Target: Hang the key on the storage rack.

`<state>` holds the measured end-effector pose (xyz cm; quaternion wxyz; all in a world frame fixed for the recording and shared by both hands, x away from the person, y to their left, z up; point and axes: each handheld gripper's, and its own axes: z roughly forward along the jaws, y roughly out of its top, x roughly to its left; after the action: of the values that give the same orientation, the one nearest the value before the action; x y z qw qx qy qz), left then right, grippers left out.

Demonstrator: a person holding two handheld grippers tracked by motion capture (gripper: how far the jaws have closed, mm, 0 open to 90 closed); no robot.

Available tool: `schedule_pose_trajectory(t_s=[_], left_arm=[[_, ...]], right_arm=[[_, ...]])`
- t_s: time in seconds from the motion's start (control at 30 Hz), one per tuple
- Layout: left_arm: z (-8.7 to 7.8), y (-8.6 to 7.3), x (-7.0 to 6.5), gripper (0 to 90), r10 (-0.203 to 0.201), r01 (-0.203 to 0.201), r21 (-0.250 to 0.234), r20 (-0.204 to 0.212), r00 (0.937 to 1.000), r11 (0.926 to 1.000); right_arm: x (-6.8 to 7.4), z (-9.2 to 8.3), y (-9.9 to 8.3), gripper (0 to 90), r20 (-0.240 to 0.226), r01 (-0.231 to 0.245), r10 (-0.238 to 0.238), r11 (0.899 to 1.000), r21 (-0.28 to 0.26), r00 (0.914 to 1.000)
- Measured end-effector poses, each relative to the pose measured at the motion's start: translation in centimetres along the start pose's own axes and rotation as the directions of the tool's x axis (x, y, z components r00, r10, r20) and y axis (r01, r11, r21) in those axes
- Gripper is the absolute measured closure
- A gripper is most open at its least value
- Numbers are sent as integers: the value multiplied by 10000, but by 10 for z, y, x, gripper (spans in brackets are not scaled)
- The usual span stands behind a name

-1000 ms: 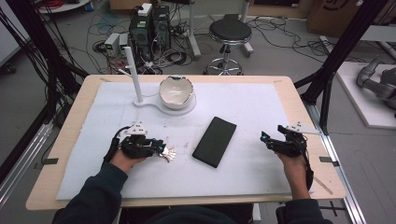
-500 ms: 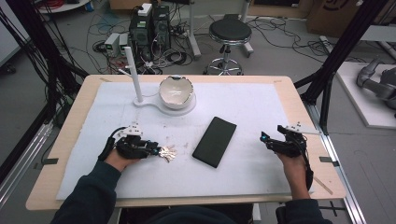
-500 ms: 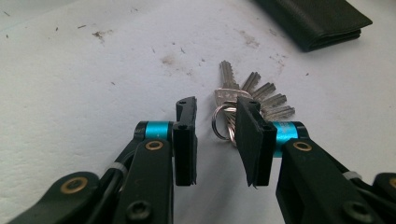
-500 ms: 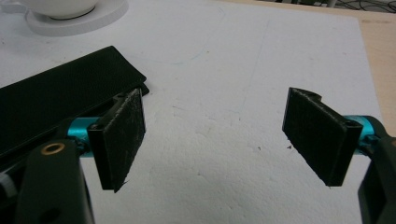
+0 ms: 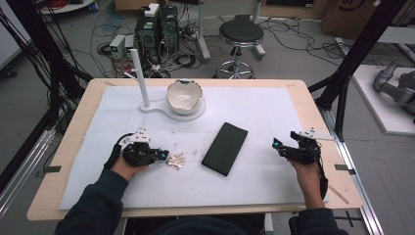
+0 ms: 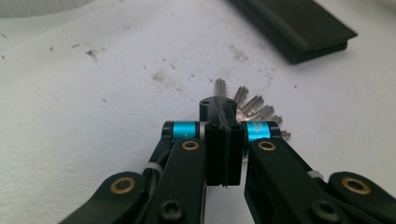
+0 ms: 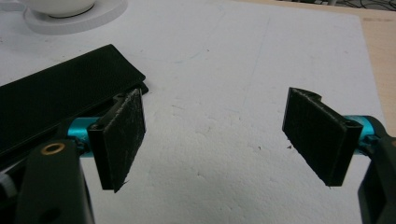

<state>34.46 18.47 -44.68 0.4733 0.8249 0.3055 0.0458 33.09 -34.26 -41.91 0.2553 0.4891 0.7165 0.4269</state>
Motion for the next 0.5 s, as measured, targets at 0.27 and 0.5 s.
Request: schedule_pose_trajectory(t_s=[0.27, 0.5], left_arm=[[5, -2, 4, 692, 157, -151, 553, -112, 9998, 9984], [6, -2, 2, 833, 559, -577, 683, 288, 9980, 9960]], right_arm=[[0, -1, -1, 215, 5, -22, 22, 10000, -12, 10000], [1, 1, 0, 215, -50, 33, -33, 10000, 50, 10000]])
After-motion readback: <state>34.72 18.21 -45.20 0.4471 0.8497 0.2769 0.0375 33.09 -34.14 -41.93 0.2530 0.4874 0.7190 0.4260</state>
